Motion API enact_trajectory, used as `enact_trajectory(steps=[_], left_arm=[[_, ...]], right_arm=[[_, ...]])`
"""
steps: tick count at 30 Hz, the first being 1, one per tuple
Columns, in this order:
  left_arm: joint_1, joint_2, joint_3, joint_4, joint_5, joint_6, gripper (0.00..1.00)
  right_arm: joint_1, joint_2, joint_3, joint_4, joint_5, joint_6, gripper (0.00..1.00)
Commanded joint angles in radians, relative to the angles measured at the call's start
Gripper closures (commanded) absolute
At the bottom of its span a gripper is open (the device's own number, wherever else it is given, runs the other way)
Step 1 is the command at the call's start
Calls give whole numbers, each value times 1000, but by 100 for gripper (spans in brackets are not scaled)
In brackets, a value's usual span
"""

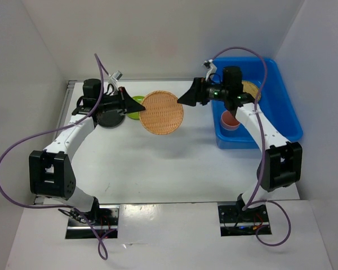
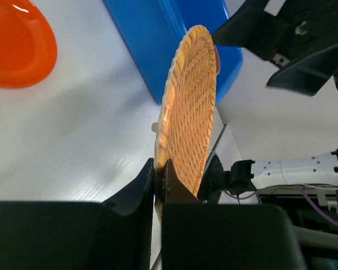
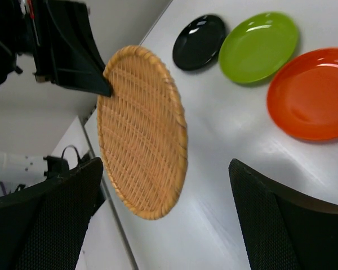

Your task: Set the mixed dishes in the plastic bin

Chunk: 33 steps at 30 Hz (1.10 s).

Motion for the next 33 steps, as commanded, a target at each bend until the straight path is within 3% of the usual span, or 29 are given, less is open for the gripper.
enact_trajectory(steps=[1, 11, 12, 15, 16, 18, 19, 22, 25, 29, 30, 33], left_arm=[[7, -12, 60, 73, 96, -29, 100], [7, -2, 108, 83, 117, -29, 100], [7, -2, 108, 83, 117, -38, 100], [7, 18, 108, 83, 117, -38, 100], [7, 18, 108, 93, 117, -38, 100], [7, 29, 99, 93, 117, -38, 100], [7, 40, 99, 93, 117, -38, 100], [7, 60, 108, 59, 98, -38, 100], [7, 69, 108, 7, 46, -6, 86], [30, 35, 108, -45, -25, 40, 34], [45, 35, 117, -59, -45, 51, 17], [87, -5, 111, -101, -168, 60, 4]], right_arm=[[54, 30, 86, -76, -14, -75, 4], [74, 61, 67, -85, -46, -85, 25], [74, 70, 67, -85, -46, -85, 37], [74, 70, 67, -85, -80, -85, 60], [83, 70, 76, -85, -89, -74, 74], [83, 70, 85, -85, -89, -74, 87], [92, 70, 85, -85, -80, -74, 100], [93, 70, 94, -95, -46, -63, 100], [93, 32, 94, -84, 27, -40, 100], [82, -25, 114, -75, 197, -3, 100], [53, -25, 128, -75, 225, 25, 100], [-30, -46, 128, -12, 290, 136, 100]])
